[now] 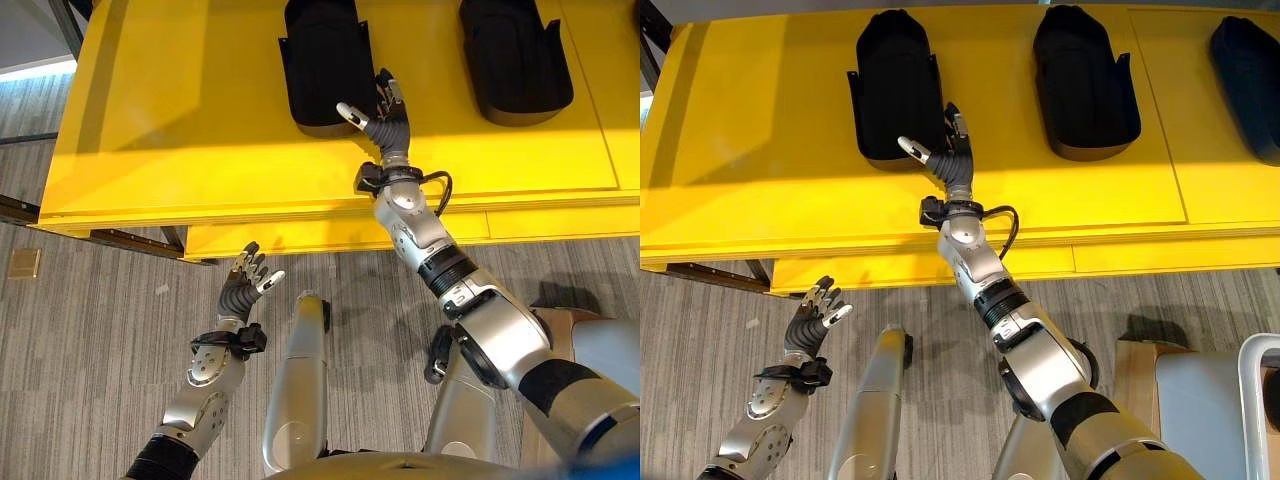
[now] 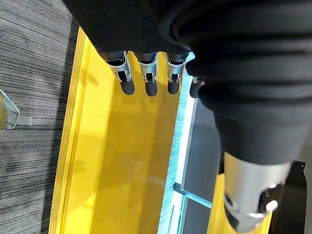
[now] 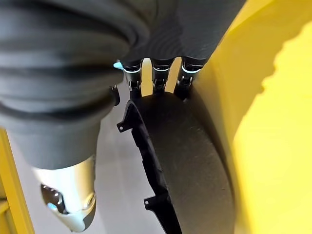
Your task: Move parts from the plastic box to the shelf.
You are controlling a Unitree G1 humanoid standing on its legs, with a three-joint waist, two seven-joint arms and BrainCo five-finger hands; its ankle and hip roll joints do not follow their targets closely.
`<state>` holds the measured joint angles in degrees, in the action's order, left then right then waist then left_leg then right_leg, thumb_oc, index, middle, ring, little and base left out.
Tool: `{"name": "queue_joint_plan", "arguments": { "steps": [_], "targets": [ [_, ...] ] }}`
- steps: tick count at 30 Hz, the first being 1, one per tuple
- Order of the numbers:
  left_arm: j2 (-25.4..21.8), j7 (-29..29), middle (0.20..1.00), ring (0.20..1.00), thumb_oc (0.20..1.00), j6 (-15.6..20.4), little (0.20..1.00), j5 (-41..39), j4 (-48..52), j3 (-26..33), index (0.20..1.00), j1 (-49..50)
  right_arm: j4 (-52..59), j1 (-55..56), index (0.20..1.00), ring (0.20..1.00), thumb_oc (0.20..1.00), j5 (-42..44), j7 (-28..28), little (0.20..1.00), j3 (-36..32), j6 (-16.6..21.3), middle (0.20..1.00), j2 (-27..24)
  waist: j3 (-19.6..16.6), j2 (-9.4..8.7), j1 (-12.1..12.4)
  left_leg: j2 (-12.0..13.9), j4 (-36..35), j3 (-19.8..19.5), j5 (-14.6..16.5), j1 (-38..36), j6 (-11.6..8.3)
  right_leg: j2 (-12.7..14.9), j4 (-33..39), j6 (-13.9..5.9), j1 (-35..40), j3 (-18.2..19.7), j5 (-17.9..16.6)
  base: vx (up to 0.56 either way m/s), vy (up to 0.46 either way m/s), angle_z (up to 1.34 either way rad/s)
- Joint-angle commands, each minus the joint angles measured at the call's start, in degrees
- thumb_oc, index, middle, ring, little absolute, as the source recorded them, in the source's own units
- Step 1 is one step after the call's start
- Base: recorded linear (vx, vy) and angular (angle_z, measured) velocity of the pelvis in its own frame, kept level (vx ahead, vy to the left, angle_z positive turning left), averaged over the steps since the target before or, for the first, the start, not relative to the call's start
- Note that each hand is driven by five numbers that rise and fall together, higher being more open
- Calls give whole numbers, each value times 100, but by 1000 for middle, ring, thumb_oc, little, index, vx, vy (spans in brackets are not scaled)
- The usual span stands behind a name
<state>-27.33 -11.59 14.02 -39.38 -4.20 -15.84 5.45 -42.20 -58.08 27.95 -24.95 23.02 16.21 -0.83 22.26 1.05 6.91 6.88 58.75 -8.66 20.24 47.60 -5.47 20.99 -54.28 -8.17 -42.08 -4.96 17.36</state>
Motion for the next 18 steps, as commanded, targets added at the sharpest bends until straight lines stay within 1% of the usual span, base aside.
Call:
{"name": "queue_joint_plan", "arguments": {
  "steps": [1,9,18],
  "targets": [
    [-210,-23,1000,1000,1000,304,1000,-31,223,-231,1000,-112,-225,166,1000,1000,1000,177,210,1000,6,-65,1000,568,27,-113,285,-79,-70,7,-380,385,192,-99,-360,374,-279,228,2,0,0,0],
    [-202,-45,1000,1000,1000,323,1000,-38,240,-264,1000,-124,-276,173,1000,1000,1000,255,201,1000,5,-54,1000,632,55,-110,292,-89,-58,-2,-384,385,185,-105,-379,375,-290,241,1,0,0,0],
    [-185,-75,1000,1000,1000,330,1000,-19,208,-279,1000,-151,-244,228,1000,1000,1000,208,158,1000,17,-45,1000,577,83,-103,279,-97,-48,3,-392,396,192,-98,-384,370,-293,246,-3,0,0,0]
  ]
}}
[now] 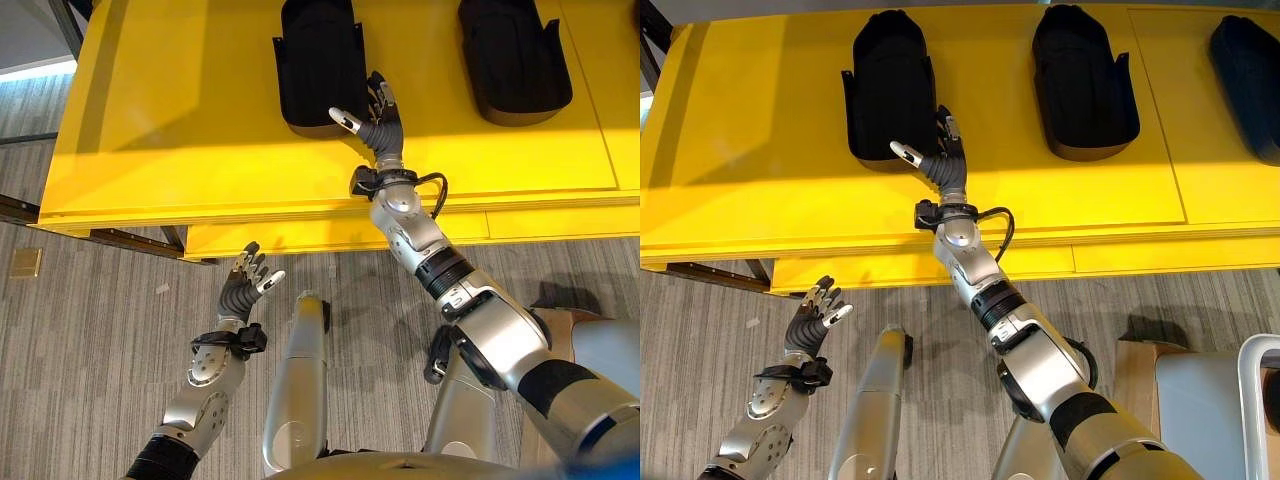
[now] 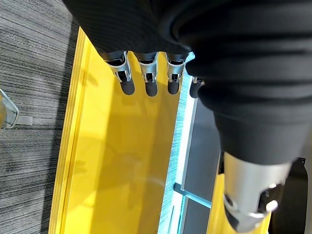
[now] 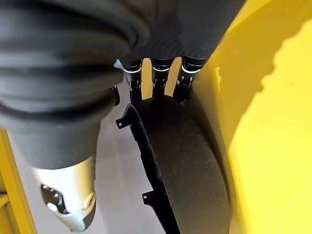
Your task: Move parts from the plastic box to the shelf.
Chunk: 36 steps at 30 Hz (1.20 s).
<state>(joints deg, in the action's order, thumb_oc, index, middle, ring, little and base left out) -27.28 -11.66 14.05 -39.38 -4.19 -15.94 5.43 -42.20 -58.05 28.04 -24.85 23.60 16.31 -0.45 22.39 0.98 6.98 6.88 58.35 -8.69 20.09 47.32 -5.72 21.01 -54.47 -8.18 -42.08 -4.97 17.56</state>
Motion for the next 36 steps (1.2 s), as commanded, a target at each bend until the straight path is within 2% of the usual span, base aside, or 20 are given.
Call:
{"name": "queue_joint_plan", "arguments": {
  "steps": [1,7,10,21,22,27,31,34,35,36],
  "targets": [
    [-183,-73,1000,1000,1000,325,1000,-19,207,-264,1000,-144,-220,247,1000,1000,1000,188,147,1000,-41,-56,1000,518,72,-99,267,-94,-13,10,-380,418,215,-98,-361,370,-290,250,-24,0,0,0],
    [-134,-95,1000,1000,1000,310,1000,46,170,-228,1000,-134,283,617,1000,1000,1000,41,88,1000,-24,-51,1000,183,90,-138,197,-72,-59,31,-396,375,202,-93,-338,375,-259,248,-38,0,0,0],
    [-53,-109,1000,1000,1000,307,1000,96,122,-193,1000,-134,972,1140,1000,1000,1000,-97,97,1000,-8,-23,1000,-218,96,-180,107,-36,-122,39,-415,296,180,-104,-286,367,-219,255,-62,0,0,0],
    [39,178,1000,1000,1000,267,1000,183,-49,-95,1000,-54,2580,2846,1000,1000,1000,-508,383,1000,-410,149,1000,-1064,-14,-247,-160,154,-594,24,-546,-306,82,-151,39,318,229,221,-130,3,-11,-2],
    [41,205,1000,1000,1000,260,1000,196,-73,-91,1000,-61,2682,2952,1000,1000,1000,-512,423,1000,-416,172,1000,-1122,-41,-255,-189,166,-758,34,-767,-339,100,-161,196,358,247,189,-322,-20,-53,-20],
    [106,446,1000,1000,1000,221,1000,245,-209,-22,1000,-48,3357,3729,1000,1000,1000,-462,834,1000,-600,297,1000,-1516,-131,-296,-373,409,-1422,50,-999,-1056,22,-307,687,303,815,97,-469,53,-67,-16],
    [197,692,1000,1000,1000,257,1000,274,-342,103,1000,17,3993,4579,1000,1000,1000,-441,1401,1000,-719,366,1000,-1988,-158,-268,-597,714,-2440,282,-1366,-2114,-70,-491,1421,223,1608,38,-668,95,-59,-24],
    [261,847,1000,1000,1000,283,1000,311,-370,252,1000,86,4326,5143,1000,1000,1000,-447,1742,1000,-847,361,1000,-2292,-268,-207,-715,920,-3305,533,-1755,-2805,-149,-639,2005,161,2112,41,-849,149,-49,-30],
    [333,936,1000,1000,1000,304,1000,327,-450,331,1000,142,4435,5477,1000,1000,1000,-359,1976,1000,-924,376,1000,-2417,-360,-179,-807,1038,-3776,716,-1928,-3236,-182,-740,2277,110,2377,61,-897,121,-44,-35],
    [334,937,1000,1000,1000,305,1000,328,-451,329,1000,142,4438,5480,1000,1000,1000,-358,1977,1000,-927,374,1000,-2420,-369,-170,-800,1047,-3826,724,-1966,-3250,-182,-753,2324,115,2386,57,-935,163,-78,-41]
  ]
}}
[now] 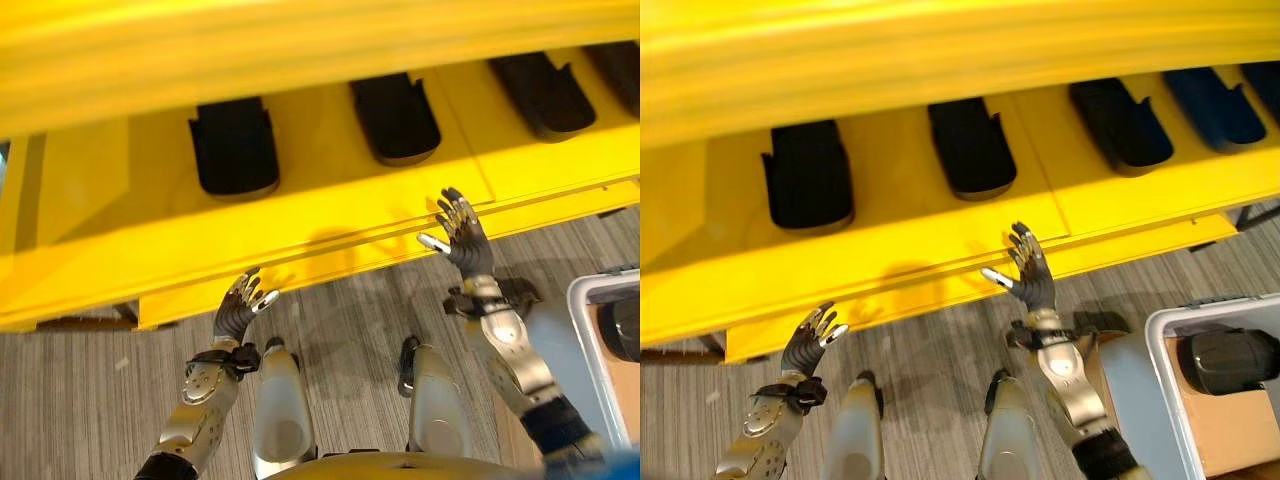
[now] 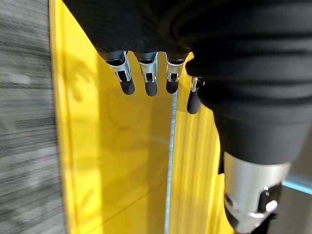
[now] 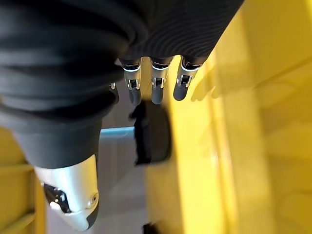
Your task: Move parts from the plastic box to the shelf.
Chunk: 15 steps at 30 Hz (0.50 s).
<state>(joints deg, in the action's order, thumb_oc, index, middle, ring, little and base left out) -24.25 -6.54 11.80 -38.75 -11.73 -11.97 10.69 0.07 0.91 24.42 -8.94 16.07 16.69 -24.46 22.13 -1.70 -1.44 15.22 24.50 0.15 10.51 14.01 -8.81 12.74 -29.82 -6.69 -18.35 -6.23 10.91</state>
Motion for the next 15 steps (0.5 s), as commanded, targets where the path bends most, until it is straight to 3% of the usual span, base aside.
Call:
{"name": "queue_joint_plan", "arguments": {
  "steps": [1,5,9,10,11,15],
  "targets": [
    [95,532,1000,1000,1000,525,1000,259,308,26,1000,-300,420,-97,1000,1000,1000,40,579,1000,-298,313,1000,-137,-493,155,-56,307,-841,-25,-1206,-209,83,-4,79,-51,164,180,-307,104,-70,-37],
    [242,655,1000,1000,1000,514,1000,199,242,123,1000,-145,630,328,1000,1000,1000,63,784,1000,-542,290,1000,-335,-769,272,-189,483,-1531,239,-1602,-710,25,-185,376,-29,363,223,-313,95,-62,-26],
    [452,782,1000,1000,1000,494,1000,240,325,174,1000,16,910,809,1000,1000,1000,129,997,1000,-855,304,1000,-524,-1122,474,-348,750,-1811,323,-2548,-1041,-107,-503,601,137,584,287,-234,93,-114,-19],
    [454,782,1000,1000,1000,493,1000,241,328,173,1000,21,913,815,1000,1000,1000,130,997,1000,-855,302,1000,-527,-1125,483,-350,760,-1824,320,-2559,-1046,-115,-514,605,144,586,282,-235,70,-118,-17],
    [489,845,1000,1000,1000,479,1000,260,378,216,1000,92,1026,988,1000,1000,1000,104,1064,1000,-981,315,1000,-627,-1201,527,-369,814,-1759,212,-3030,-1061,-147,-635,711,239,672,339,-227,73,-150,-35],
    [634,880,1000,1000,1000,436,1000,275,370,326,1000,110,1033,1278,1000,1000,1000,113,1018,1000,-1245,277,1000,-562,-1426,533,-495,989,-1750,390,-3769,-1075,-233,-801,1328,424,1036,294,-348,109,-176,-34]
  ]
}}
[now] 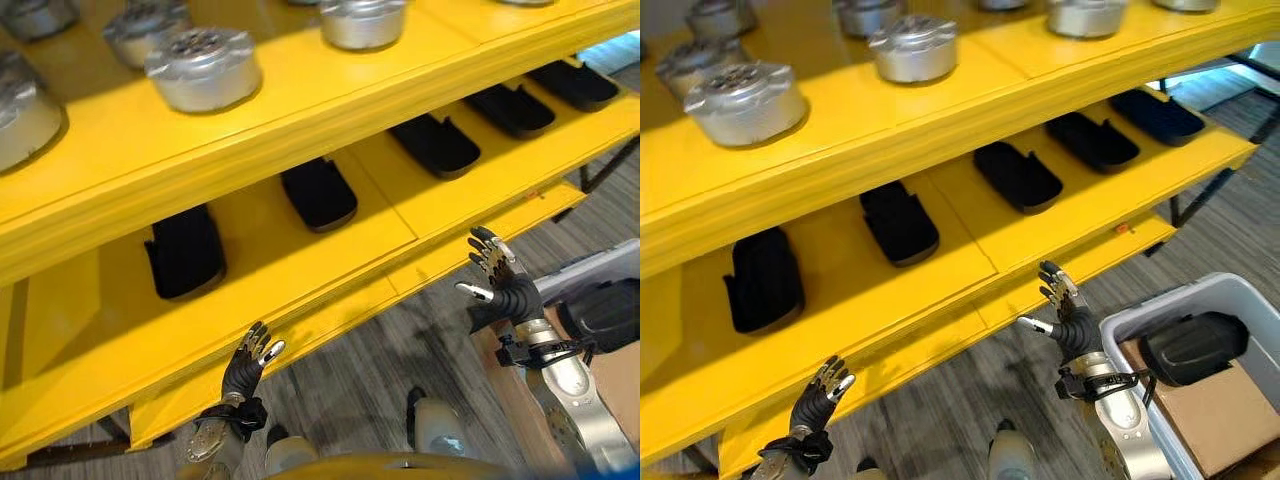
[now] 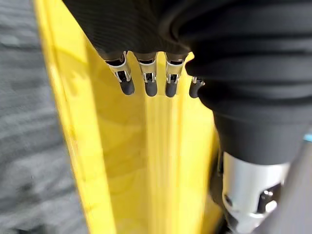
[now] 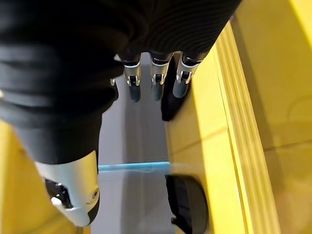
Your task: Move parts from the plastic box to the shelf.
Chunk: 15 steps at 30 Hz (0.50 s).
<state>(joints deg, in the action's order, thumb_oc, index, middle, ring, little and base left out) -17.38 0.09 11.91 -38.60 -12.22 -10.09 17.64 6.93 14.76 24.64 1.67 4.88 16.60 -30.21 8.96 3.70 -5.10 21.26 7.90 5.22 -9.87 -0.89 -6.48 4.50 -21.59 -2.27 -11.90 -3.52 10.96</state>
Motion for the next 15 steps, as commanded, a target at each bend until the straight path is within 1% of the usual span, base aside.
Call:
{"name": "queue_joint_plan", "arguments": {
  "steps": [1,2,3,4,5,6,7,8,9,10,11,12,13,14,15],
  "targets": [
    [-31,195,1000,1000,1000,437,1000,270,422,173,1000,-600,368,-145,1000,1000,1000,-17,-113,1000,-134,264,1000,23,-120,-37,-127,226,37,-194,-1499,417,-370,-1,768,-10,529,72,-437,74,-169,0],
    [-31,195,1000,1000,1000,437,1000,270,422,173,1000,-600,368,-146,1000,1000,1000,-17,-113,1000,-134,263,1000,23,-122,-34,-126,229,38,-195,-1499,421,-370,-5,776,-10,529,71,-443,79,-154,1],
    [21,142,1000,1000,1000,474,1000,274,509,212,1000,-616,357,-220,1000,1000,1000,-18,-118,1000,-74,267,1000,97,-164,-68,-59,-459,267,-556,-931,483,-146,-26,1150,7,709,207,-585,94,-142,-19],
    [42,113,1000,1000,1000,490,1000,278,556,243,1000,-631,320,-258,1000,1000,1000,44,-102,1000,-31,255,1000,175,-194,-122,-10,-845,295,-669,-561,561,-10,-27,1339,-16,815,251,-679,155,-206,-45],
    [66,131,1000,1000,1000,485,1000,295,584,276,1000,-612,300,-277,1000,1000,1000,-7,-99,1000,-19,226,1000,214,-191,-175,8,-1178,280,-665,-86,561,118,-26,1371,-28,891,305,-689,167,-139,-63],
    [97,172,1000,1000,1000,524,1000,324,605,285,1000,-582,247,-306,1000,1000,1000,-26,-41,1000,55,197,1000,258,-176,-205,79,-1894,153,-846,526,575,335,-67,1468,-45,927,500,-797,122,-89,-63],
    [96,172,1000,1000,1000,525,1000,324,605,286,1000,-584,246,-310,1000,1000,1000,-25,-41,1000,55,197,1000,259,-185,-206,82,-1896,146,-840,509,589,338,-64,1481,-48,914,504,-817,86,-45,-68],
    [110,174,1000,1000,1000,539,1000,339,591,287,1000,-579,220,-316,1000,1000,1000,-36,-8,1000,76,183,1000,273,-192,-208,111,-2189,57,-921,690,609,426,-108,1510,-52,903,557,-856,50,-48,-75],
    [122,161,1000,1000,1000,566,1000,398,563,277,1000,-596,190,-336,1000,1000,1000,-85,22,1000,112,176,1000,310,-169,-206,175,-2594,29,-1158,769,708,512,-206,1530,-41,914,661,-890,73,-72,-64],
    [124,137,1000,1000,1000,585,1000,420,590,276,1000,-631,156,-376,1000,1000,1000,-112,28,1000,149,168,1000,326,-185,-188,236,-2852,-5,-1350,723,856,535,-295,1590,-46,907,756,-952,67,-84,-51],
    [119,112,1000,1000,1000,584,1000,461,584,255,1000,-659,129,-436,1000,1000,1000,-139,30,1000,193,166,1000,348,-182,-175,270,-2992,-40,-1460,681,915,562,-394,1623,-41,915,861,-983,64,-60,-46],
    [100,86,1000,1000,1000,600,1000,505,603,250,1000,-709,58,-566,1000,1000,1000,-165,3,1000,265,165,1000,409,-157,-133,295,-3153,-105,-1656,619,948,636,-550,1709,-17,898,1075,-1083,48,-37,-108],
    [100,87,1000,1000,1000,602,1000,505,600,252,1000,-713,54,-572,1000,1000,1000,-166,2,1000,267,167,1000,410,-150,-134,307,-3150,-106,-1643,623,941,639,-552,1713,-18,903,1088,-1086,35,9,-132],
    [119,96,1000,1000,1000,598,1000,486,609,252,1000,-695,26,-645,1000,1000,1000,-115,38,1000,348,141,1000,472,-163,-113,313,-3209,-202,-1746,682,873,735,-630,1740,-31,873,1229,-1112,33,34,-135],
    [153,116,1000,1000,1000,592,1000,478,589,259,1000,-683,-4,-665,1000,1000,1000,-130,62,1000,402,117,1000,496,-188,-91,326,-3148,-394,-1764,670,697,802,-691,1800,-42,893,1395,-1164,62,59,-91]
  ]
}}
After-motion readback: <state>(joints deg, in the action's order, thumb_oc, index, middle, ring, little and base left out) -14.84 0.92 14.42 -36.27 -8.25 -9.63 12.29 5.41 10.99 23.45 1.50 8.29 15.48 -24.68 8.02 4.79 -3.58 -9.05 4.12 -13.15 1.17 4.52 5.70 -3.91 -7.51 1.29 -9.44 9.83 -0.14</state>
